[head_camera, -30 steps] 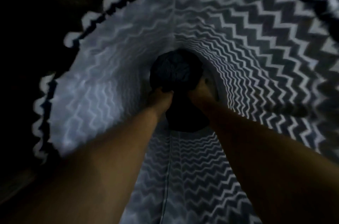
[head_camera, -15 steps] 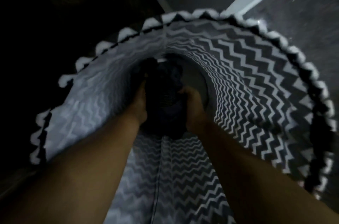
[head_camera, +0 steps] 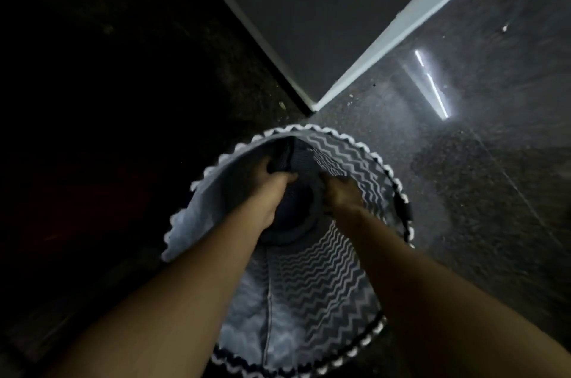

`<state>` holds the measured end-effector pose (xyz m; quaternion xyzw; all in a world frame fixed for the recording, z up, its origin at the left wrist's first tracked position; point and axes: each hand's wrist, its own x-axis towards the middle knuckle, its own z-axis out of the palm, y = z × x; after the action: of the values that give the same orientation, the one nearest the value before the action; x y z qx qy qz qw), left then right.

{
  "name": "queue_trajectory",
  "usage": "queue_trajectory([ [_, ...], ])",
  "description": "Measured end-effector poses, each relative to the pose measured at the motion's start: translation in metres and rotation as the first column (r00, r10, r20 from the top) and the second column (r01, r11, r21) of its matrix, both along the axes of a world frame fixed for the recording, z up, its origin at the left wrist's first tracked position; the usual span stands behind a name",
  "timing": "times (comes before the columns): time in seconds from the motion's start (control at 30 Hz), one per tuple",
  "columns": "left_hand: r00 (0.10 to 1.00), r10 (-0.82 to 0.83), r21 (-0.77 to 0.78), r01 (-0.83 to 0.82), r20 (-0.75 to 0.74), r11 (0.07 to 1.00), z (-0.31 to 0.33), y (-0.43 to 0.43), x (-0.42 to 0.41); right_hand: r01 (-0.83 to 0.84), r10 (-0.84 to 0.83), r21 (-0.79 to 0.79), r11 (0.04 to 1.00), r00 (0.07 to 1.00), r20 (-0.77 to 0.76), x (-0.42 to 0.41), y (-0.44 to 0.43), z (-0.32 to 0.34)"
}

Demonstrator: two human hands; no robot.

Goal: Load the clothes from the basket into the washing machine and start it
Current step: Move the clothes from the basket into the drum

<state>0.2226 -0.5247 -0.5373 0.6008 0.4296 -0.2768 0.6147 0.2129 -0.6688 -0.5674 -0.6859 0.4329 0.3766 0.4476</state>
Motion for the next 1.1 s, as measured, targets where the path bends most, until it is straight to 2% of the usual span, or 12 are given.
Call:
queue_trajectory([
  [0.1, 0.999, -0.036, -0.013, 0.036, -0.016, 0.999, 0.033, 0.0, -0.009, 0.083, -0.085, 0.085, 0.993, 0.996, 0.018, 0.014, 0.019, 0.042],
  [0.17, 0.997, -0.08, 0.009, 0.08, 0.004, 0.997, 0.052, 0.005, -0.016, 0.155, -0.15, 0.195, 0.969, 0.988, -0.042, 0.013, 0.025, 0.067],
  [0.27, 0.983, -0.18, 0.035, 0.179, 0.042, 0.983, 0.081, 0.014, -0.024, 0.179, -0.149, 0.306, 0.935, 0.981, -0.121, 0.006, 0.027, 0.098],
  [0.4, 0.949, -0.307, -0.019, 0.309, 0.07, 0.951, 0.119, 0.029, -0.036, 0.164, -0.157, 0.324, 0.932, 0.986, -0.048, -0.013, 0.03, 0.126],
  [0.43, 0.95, -0.302, -0.053, 0.306, 0.079, 0.951, 0.126, 0.034, -0.039, 0.159, -0.168, 0.33, 0.93, 0.986, 0.001, -0.017, 0.029, 0.133],
  [0.53, 0.986, -0.159, -0.163, 0.165, 0.048, 0.973, 0.14, 0.044, -0.051, 0.188, -0.235, 0.345, 0.919, 0.967, 0.098, -0.029, 0.034, 0.151],
  [0.6, 0.988, -0.154, -0.202, 0.155, 0.021, 0.967, 0.142, 0.049, -0.06, 0.137, -0.202, 0.41, 0.902, 0.972, 0.12, -0.037, 0.042, 0.158],
  [0.67, 0.979, -0.189, -0.224, 0.169, -0.071, 0.96, 0.14, 0.053, -0.067, -0.014, -0.062, 0.493, 0.87, 0.989, 0.136, -0.044, 0.049, 0.172],
  [0.73, 0.97, -0.193, -0.191, 0.164, -0.146, 0.968, 0.136, 0.057, -0.07, -0.068, 0.0, 0.537, 0.841, 0.992, 0.127, -0.045, 0.051, 0.181],
  [0.83, 0.99, -0.106, -0.085, 0.098, -0.095, 0.991, 0.133, 0.058, -0.061, 0.115, -0.165, 0.518, 0.848, 0.985, 0.052, -0.029, 0.055, 0.194],
  [0.97, 0.999, 0.025, -0.063, -0.027, -0.042, 0.998, 0.133, 0.053, -0.037, 0.28, -0.354, 0.411, 0.868, 0.928, 0.115, 0.015, 0.064, 0.194],
  [1.1, 1.0, -0.006, -0.034, 0.007, 0.016, 0.999, 0.134, 0.055, -0.022, 0.49, -0.535, 0.395, 0.777, 0.845, 0.005, 0.052, 0.061, 0.19],
])
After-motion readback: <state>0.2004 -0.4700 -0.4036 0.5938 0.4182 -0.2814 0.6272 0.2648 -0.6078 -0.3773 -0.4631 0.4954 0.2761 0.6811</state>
